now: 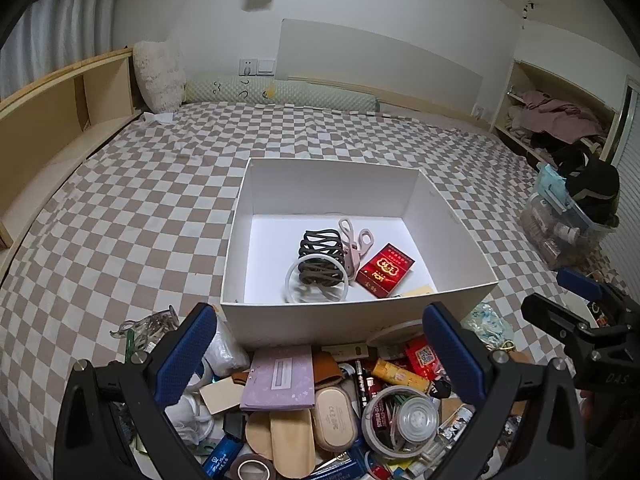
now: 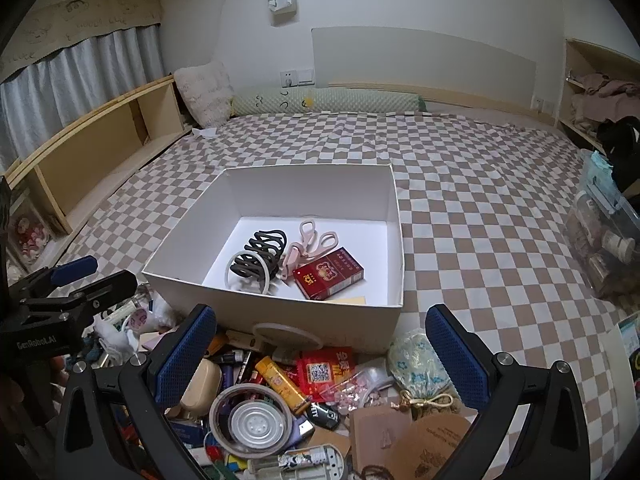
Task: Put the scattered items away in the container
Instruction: 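Lower both grippers over the item pile beside the white box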
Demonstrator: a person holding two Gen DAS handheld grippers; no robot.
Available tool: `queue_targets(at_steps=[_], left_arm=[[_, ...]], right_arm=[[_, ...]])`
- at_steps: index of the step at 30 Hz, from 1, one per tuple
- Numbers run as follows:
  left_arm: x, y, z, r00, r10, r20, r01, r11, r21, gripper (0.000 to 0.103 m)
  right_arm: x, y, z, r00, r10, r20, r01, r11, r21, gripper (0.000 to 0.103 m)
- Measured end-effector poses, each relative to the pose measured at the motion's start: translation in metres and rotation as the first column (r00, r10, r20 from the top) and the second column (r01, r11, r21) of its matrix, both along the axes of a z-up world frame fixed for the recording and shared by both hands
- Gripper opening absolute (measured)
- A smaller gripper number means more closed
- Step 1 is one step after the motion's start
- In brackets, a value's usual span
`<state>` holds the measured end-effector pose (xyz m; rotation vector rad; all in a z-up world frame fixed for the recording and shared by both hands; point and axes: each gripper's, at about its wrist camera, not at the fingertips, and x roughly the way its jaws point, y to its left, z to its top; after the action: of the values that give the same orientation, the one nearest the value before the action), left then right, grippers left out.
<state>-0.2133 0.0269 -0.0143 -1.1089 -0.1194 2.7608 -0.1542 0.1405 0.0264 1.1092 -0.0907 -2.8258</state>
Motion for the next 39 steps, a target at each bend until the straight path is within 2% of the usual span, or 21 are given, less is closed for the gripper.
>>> queue_targets(at_steps=[20,28,39], left_arm=[[0.043,-0.006,0.022,1.000,-0.007,-0.019,0.008,0.999,0.036,0.103],[0.069,-0.010,0.027,0.998,-0.035,-0.047,0.035,0.999,-0.005,0.103],[0.103,-0.025,0.024,0.995,-0.053,-0.084,0.054,0.999,0.007,0.103]], right_arm=[[0.062,0.018,0.020,0.997,-0.046,-0.060,0.044,0.999,-0.023,0.103],[0.091,0.027,0.027,0.994,-0.044,-0.099,0.041,0.999,-0.031,0.103],[0.124,0.041,0.017,0.989,-0.078,-0.125,0.075,0.997,-0.032,0.103]])
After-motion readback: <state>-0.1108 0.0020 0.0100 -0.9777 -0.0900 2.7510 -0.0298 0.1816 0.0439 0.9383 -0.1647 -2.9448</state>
